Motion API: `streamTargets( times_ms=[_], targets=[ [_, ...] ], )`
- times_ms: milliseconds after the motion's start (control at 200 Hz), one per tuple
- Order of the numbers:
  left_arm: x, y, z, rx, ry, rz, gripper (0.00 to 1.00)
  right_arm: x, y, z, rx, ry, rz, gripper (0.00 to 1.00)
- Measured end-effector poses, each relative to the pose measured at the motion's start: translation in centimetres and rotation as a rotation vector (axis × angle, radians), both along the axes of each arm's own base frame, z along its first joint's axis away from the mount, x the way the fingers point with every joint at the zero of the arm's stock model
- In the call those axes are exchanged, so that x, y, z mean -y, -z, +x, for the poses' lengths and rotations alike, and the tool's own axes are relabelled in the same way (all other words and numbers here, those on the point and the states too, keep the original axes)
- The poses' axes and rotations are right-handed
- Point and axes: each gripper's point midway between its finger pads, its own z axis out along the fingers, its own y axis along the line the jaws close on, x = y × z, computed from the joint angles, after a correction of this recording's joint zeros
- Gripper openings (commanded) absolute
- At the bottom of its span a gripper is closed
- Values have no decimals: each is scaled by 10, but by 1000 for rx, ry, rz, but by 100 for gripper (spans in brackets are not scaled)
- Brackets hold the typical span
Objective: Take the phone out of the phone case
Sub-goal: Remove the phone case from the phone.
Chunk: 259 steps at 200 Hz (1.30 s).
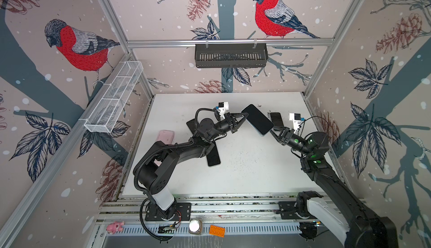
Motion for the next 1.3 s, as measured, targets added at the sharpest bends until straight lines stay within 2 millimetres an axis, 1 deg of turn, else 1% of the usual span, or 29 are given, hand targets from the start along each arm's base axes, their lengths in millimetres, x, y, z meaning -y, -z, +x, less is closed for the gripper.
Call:
streamTargets(
  times_ms=[140,300,375,480,600,660,710,820,931,1006,1101,1171,1296],
  targets=[
    [3,7,0,-4,5,33,0,2,4,-1,-25,6,6,4],
    [8,12,4,0,9,79,0,5,10,-2,-49,28,17,3],
    [11,17,5,-2,7,111,9,6,15,-2,-75,38,25,3],
    [13,28,8,-8,3,148,27,8,24,-3,-112,51,33,2],
    [16,50,13,-45,-4,199,36,8,29,-5,-120,49,34,2],
    [17,58,15,-56,-7,215,41,8,35,-6,-133,50,33,2],
    [18,61,15,-61,-6,219,46,8,38,-7,-142,51,34,2],
    [20,67,17,-72,-17,228,63,8,45,-8,-155,54,32,2],
    [19,70,18,-67,-24,241,76,9,52,-10,-173,58,32,2],
    [17,73,20,-71,-46,270,81,9,55,-11,-176,59,33,2],
    [14,73,19,-58,-61,301,84,10,58,-12,-184,66,35,2],
    [14,74,21,-47,-74,324,84,11,60,-12,-197,72,42,2],
    [10,82,23,-42,-100,391,85,11,65,-14,-206,73,42,2]
  ],
)
